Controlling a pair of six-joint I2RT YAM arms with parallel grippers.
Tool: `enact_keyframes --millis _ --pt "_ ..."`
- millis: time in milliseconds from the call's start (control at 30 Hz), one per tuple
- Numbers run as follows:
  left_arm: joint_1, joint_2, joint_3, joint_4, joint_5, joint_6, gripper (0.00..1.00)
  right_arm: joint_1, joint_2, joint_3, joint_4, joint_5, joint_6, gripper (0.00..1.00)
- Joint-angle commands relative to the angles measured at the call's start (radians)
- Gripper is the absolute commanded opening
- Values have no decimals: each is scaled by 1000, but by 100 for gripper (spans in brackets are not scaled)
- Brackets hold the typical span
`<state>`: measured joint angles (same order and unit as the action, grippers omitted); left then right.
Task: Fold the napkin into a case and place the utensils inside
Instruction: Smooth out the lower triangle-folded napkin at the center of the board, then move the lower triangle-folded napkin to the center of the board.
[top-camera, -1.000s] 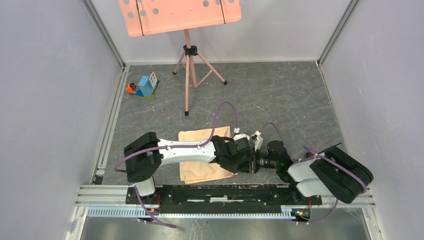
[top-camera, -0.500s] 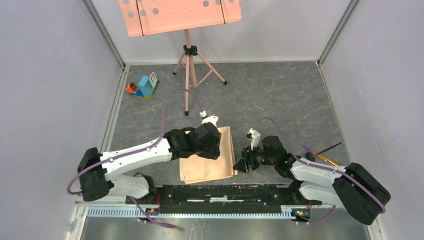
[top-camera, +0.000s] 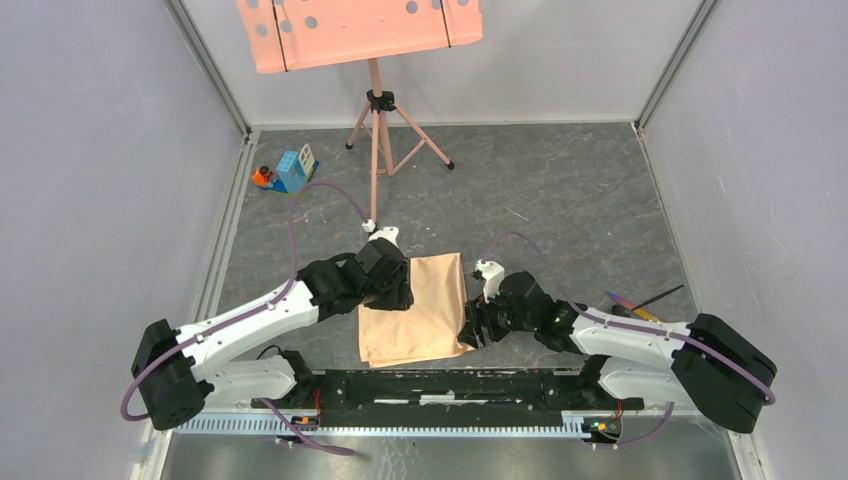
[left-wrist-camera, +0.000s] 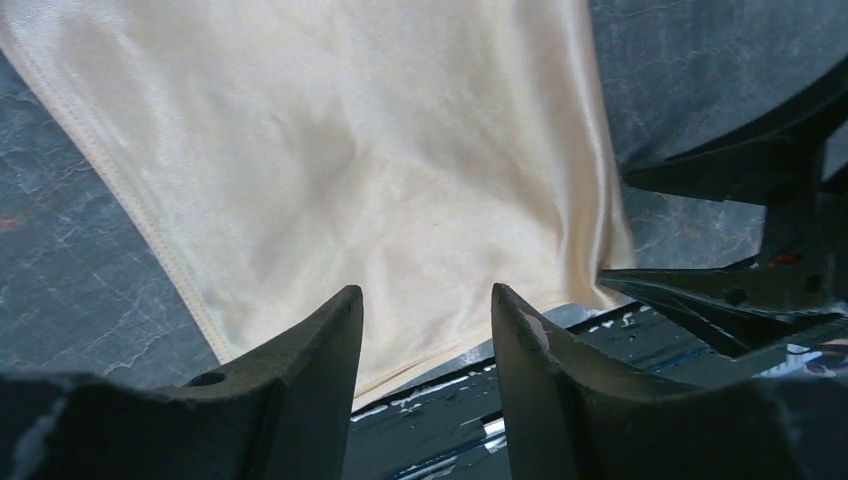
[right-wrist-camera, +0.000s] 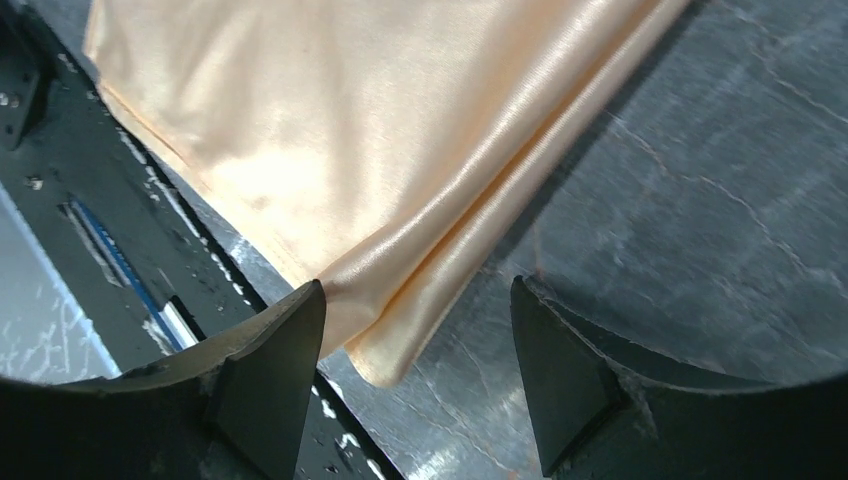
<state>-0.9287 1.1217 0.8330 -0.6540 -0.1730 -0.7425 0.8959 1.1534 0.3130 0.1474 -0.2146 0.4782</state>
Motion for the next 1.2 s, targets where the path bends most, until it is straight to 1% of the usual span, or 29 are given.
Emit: enact_keyframes --millis 0,133,267,400,500,633,767,867,1033,1167 --pt "65 -41 -43 41 31 65 58 4 -47 50 -215 97 -21 75" --pt "138 -47 -83 88 81 89 60 14 -71 120 -274 101 -16 76" --pt "188 -34 -103 124 125 108 61 43 -31 136 -262 97 9 78" --pt "222 -39 -117 143 154 116 61 74 6 154 -250 121 27 78" --pt "244 -57 -126 146 168 121 62 98 49 173 -273 175 27 75" --pt "266 -87 -126 130 191 130 62 145 107 186 -304 232 34 66" --pt "285 -117 -131 114 191 139 62 168 130 186 -340 275 29 57" --pt "300 -124 -144 115 199 141 62 167 118 191 -394 341 12 52" --pt "324 -109 -171 154 220 133 62 167 96 192 -439 382 -32 53" --pt "356 -45 -175 202 231 121 60 167 95 201 -466 423 -46 54"
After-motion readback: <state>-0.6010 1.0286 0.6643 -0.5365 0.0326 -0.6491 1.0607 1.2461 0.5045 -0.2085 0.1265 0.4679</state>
